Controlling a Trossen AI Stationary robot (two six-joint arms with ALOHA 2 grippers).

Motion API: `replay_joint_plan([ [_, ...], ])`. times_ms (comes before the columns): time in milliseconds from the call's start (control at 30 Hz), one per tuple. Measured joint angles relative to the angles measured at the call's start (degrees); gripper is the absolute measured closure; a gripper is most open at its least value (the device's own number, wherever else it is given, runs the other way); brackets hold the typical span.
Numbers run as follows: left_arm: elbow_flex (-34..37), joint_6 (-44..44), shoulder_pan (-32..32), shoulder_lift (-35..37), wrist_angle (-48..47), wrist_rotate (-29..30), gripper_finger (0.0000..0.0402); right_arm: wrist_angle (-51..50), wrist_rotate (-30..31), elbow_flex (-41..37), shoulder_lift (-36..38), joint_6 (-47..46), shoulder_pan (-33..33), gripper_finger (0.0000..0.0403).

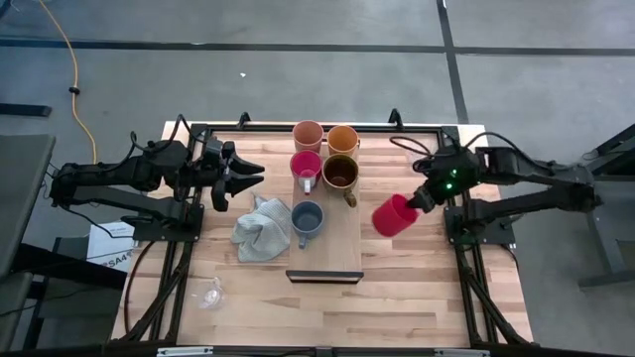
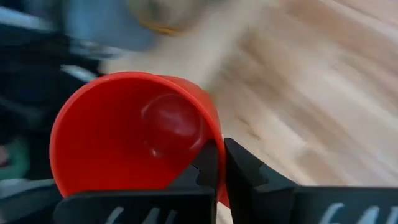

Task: Stack small to large cups/mugs on shelf
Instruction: Put the red mug on the shelf

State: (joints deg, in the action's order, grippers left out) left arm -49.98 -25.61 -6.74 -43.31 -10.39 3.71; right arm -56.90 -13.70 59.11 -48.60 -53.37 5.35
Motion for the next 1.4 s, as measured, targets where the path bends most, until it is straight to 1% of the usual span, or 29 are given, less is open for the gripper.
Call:
replay_joint_plan([
  [100, 0.0, -0.41, 0.0, 0.0, -0.02, 0.02, 0.0261, 8.84, 1.8, 0.97, -2.4, -0.66, -5.38, 0.0403],
  [167, 0.0, -0.43, 0.02, 0.0, -0.02, 0.02, 0.0261, 9.97, 5.72, 3.93, -5.19, -0.6, -8.67, 0.0403],
  [333, 0.0, -0.54, 0.01, 0.0, -0.02, 0.02, 0.0261, 4.03, 16.09, 15.03, -15.05, 0.16, -14.38, 0.0403],
  [400, 0.0, -0.54, 0.01, 0.0, -0.02, 0.02, 0.0261, -0.44, 20.08, 19.61, -19.17, -0.28, -15.42, 0.0403],
  [467, 0.0, -0.54, 0.02, 0.0, -0.04, 0.02, 0.0261, -4.75, 22.66, 23.55, -23.31, -1.54, -15.82, 0.0403],
  [600, 0.0, -0.54, 0.02, 0.0, -0.04, 0.02, 0.0261, -9.75, 23.53, 29.01, -30.44, -1.83, -15.92, 0.0403],
  [667, 0.0, -0.52, 0.02, 0.0, -0.07, 0.02, 0.0261, -10.6, 22.22, 30.7, -33.24, -1.85, -15.91, 0.0403],
  [967, 0.0, -0.5, 0.02, 0.0, -0.07, 0.0, 0.0261, -11.72, 21.97, 33.84, -41.28, -9.51, -15.91, 0.0403],
  [1133, 0.0, -0.43, 0.01, 0.0, -0.11, -0.01, 0.0261, -11.23, 22.01, 34.04, -43.1, -13.29, -15.91, 0.0403],
  [1400, 0.0, -0.43, 0.02, 0.0, -0.13, -0.01, 0.0261, -11.26, 23.7, 34.05, -43.06, -17.62, -15.91, 0.0403],
])
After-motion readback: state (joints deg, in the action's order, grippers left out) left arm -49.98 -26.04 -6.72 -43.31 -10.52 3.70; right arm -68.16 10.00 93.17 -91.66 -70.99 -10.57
